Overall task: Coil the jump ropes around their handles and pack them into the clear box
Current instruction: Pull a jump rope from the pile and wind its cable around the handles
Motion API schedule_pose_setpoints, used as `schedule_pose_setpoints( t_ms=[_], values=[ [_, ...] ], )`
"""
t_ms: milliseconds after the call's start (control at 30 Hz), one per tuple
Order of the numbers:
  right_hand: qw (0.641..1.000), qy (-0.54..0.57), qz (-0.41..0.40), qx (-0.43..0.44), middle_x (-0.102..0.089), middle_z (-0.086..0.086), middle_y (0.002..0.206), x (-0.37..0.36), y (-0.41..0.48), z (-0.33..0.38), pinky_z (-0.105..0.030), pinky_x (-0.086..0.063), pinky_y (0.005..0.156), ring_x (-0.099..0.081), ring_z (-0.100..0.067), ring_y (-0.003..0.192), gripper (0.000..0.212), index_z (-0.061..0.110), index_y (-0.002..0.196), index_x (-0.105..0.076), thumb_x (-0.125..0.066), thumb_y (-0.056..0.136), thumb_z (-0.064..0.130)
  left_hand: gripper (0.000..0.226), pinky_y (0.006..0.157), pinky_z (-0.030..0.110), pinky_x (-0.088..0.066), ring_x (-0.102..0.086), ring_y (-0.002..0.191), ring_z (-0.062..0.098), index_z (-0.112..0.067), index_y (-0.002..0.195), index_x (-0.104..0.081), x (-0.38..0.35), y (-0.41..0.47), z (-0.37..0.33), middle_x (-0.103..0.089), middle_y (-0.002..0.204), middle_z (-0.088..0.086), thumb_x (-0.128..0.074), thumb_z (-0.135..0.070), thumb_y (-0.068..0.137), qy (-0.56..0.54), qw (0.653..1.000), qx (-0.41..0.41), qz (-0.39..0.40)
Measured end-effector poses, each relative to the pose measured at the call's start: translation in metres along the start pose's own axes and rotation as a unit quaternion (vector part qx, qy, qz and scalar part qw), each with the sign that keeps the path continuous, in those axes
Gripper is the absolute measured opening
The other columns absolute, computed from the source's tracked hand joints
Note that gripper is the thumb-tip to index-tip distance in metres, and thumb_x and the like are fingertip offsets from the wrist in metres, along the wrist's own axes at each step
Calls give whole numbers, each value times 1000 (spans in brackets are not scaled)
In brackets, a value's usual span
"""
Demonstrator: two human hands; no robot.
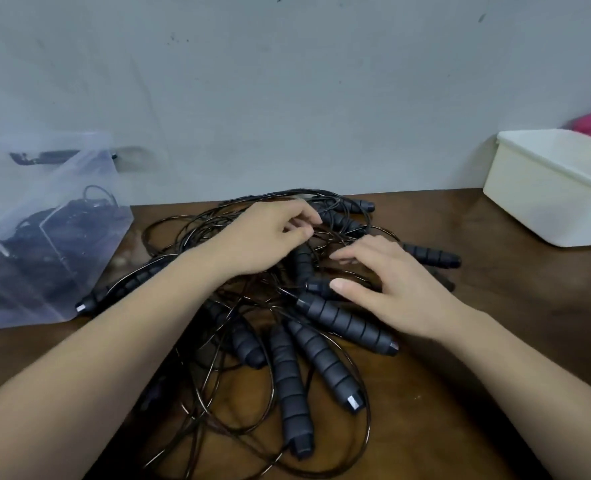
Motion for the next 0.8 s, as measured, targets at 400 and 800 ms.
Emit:
schedule_pose_setpoints(
  t_ms=[400, 800],
  values=[
    [991, -62, 122, -6, -48, 29, 129, -17, -11, 14, -32, -54, 97, -56, -3, 115, 78, 44, 148, -42, -62, 83, 81, 30, 101, 31, -53, -65, 107, -6, -42, 119, -68, -2, -61, 10, -72, 106, -23, -75, -53, 92, 53, 996, -4, 66],
    [996, -84, 33, -6, -67, 23, 122, 16, -13, 16, -27, -56, 96, -65, -3, 114, 79, 42, 153, -52, -64, 80, 69, 48, 100, 38, -40, -52, 101, -2, -45, 108, -67, 6, -67, 25, -66, 90, -26, -47, -84, 89, 229, 973, -21, 10]
  ],
)
Point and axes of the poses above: each hand's wrist, its own y-axis towards the middle knuckle, its own x-axis out of the back of the hand, z = x × y, the point moved 5 cm from there along y, towards the middle knuckle
